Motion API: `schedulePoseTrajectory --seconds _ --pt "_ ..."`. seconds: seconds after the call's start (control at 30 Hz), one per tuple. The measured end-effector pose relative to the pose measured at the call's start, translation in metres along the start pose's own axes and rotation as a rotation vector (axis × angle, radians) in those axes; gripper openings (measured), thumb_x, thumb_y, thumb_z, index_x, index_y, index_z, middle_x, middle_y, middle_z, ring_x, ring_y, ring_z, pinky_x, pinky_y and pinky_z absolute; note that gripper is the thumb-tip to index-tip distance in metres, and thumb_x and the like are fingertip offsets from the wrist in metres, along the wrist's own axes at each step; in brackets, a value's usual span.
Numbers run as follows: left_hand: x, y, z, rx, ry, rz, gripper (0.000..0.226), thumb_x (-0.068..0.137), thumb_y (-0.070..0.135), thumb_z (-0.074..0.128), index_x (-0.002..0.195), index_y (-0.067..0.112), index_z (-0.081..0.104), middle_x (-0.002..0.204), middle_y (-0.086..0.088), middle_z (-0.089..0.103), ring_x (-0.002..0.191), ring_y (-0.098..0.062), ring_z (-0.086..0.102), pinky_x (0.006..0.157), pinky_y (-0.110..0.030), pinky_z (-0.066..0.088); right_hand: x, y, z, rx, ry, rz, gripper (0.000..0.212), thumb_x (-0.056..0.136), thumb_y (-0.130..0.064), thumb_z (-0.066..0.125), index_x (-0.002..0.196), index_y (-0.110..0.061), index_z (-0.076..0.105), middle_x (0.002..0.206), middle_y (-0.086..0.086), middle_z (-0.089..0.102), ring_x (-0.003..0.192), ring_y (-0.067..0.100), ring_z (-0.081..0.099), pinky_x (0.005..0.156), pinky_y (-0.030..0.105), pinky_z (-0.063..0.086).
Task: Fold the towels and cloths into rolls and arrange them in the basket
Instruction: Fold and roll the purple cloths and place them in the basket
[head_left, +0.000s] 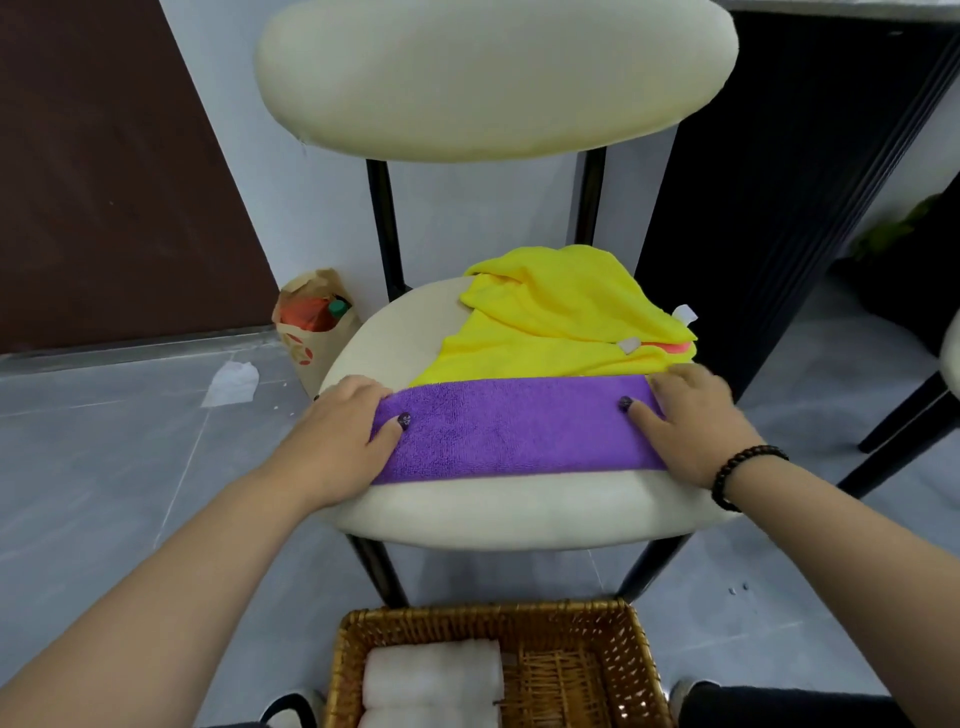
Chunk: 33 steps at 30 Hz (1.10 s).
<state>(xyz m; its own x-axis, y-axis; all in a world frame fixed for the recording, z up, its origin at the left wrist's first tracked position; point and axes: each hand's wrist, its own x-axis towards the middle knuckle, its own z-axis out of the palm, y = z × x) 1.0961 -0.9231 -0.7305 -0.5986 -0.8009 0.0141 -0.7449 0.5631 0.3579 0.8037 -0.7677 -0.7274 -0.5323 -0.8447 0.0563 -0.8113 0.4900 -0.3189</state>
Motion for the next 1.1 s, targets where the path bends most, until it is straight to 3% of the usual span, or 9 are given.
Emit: schedulePoseTrajectory --seconds 0.13,0.23,0.4,0.53,0.73,0.87,0.97,1.03,1.1 --pt "-0.006 0.007 -0.021 -0.055 -0.023 -0.057 0.022 0.078 0.039 0.072 0.086 0.029 0.054 0.096 0.009 0.056 0.095 -0.014 0.052 0.081 -0.031 0.043 0.005 -0.004 -0.020 0.244 -0.132 0.225 0.056 0.079 -0.042 0.072 0.123 -0.010 0.059 0.121 0.011 0.057 0.112 0.027 0.053 0.096 0.036 0.043" --pt "-0.012 0.016 -0.029 -0.106 -0.113 -0.173 0.027 0.073 0.034 0.077 0.086 0.024 0.055 0.090 0.007 0.058 0.083 -0.010 0.054 0.068 -0.029 0.044 0.008 -0.007 -0.030 0.360 -0.284 0.307 0.065 0.073 -0.033 0.080 0.126 -0.005 0.056 0.119 0.009 0.058 0.108 0.024 0.056 0.096 0.036 0.045" --pt "-0.023 0.026 -0.031 -0.118 -0.162 -0.259 0.024 0.076 0.032 0.075 0.086 0.011 0.068 0.088 -0.006 0.065 0.085 -0.021 0.061 0.068 -0.030 0.047 0.008 -0.016 -0.028 0.434 -0.338 0.323 0.027 0.074 -0.022 0.079 0.089 -0.002 0.069 0.087 0.010 0.064 0.076 0.020 0.057 0.075 0.033 0.050" --pt "-0.035 0.026 -0.027 -0.160 -0.147 -0.236 0.034 0.069 0.044 0.067 0.077 0.011 0.068 0.081 -0.006 0.066 0.079 -0.020 0.061 0.063 -0.031 0.046 0.003 -0.019 -0.024 0.445 -0.229 0.261 0.016 0.076 -0.018 0.075 0.079 -0.010 0.062 0.080 0.009 0.059 0.074 0.020 0.054 0.069 0.031 0.043" --pt "-0.060 0.018 -0.021 -0.554 -0.151 -0.324 0.021 0.092 0.026 0.063 0.091 0.005 0.067 0.091 -0.020 0.068 0.081 -0.030 0.065 0.068 -0.031 0.047 0.000 -0.024 -0.017 0.685 0.078 0.164 0.022 0.077 -0.011 0.073 0.091 -0.015 0.057 0.076 -0.003 0.059 0.073 0.014 0.055 0.061 0.024 0.044" --pt "-0.080 0.023 -0.014 -0.737 -0.223 -0.380 0.018 0.097 0.017 0.055 0.097 0.002 0.065 0.086 -0.013 0.067 0.070 -0.015 0.064 0.057 -0.019 0.051 0.002 -0.043 -0.013 0.841 0.252 0.082 0.023 0.077 -0.006 0.071 0.094 -0.017 0.060 0.073 -0.009 0.059 0.064 0.004 0.051 0.050 0.008 0.038" --pt "-0.082 0.028 -0.007 -0.779 -0.219 -0.382 0.020 0.093 0.022 0.062 0.095 0.002 0.067 0.076 -0.006 0.065 0.062 -0.010 0.058 0.058 -0.020 0.048 0.021 -0.058 -0.023 0.803 0.299 0.037 0.022 0.078 -0.006 0.071 0.095 -0.017 0.062 0.077 -0.010 0.060 0.071 0.004 0.052 0.054 0.004 0.037" --pt "-0.078 0.032 -0.003 -0.815 -0.211 -0.382 0.023 0.090 0.025 0.065 0.094 0.002 0.067 0.076 -0.006 0.064 0.065 -0.013 0.058 0.064 -0.025 0.047 0.041 -0.070 -0.031 0.663 0.293 -0.024 0.022 0.078 -0.007 0.069 0.095 -0.018 0.062 0.085 -0.005 0.063 0.082 0.009 0.054 0.064 0.012 0.039" --pt "-0.076 0.041 0.004 -0.864 -0.205 -0.381 0.016 0.095 0.018 0.058 0.094 0.004 0.064 0.073 -0.006 0.064 0.060 -0.012 0.061 0.058 -0.020 0.046 0.065 -0.083 -0.038 0.533 0.281 -0.097 0.022 0.078 -0.007 0.067 0.096 -0.020 0.063 0.089 -0.004 0.063 0.092 0.015 0.055 0.073 0.021 0.042"
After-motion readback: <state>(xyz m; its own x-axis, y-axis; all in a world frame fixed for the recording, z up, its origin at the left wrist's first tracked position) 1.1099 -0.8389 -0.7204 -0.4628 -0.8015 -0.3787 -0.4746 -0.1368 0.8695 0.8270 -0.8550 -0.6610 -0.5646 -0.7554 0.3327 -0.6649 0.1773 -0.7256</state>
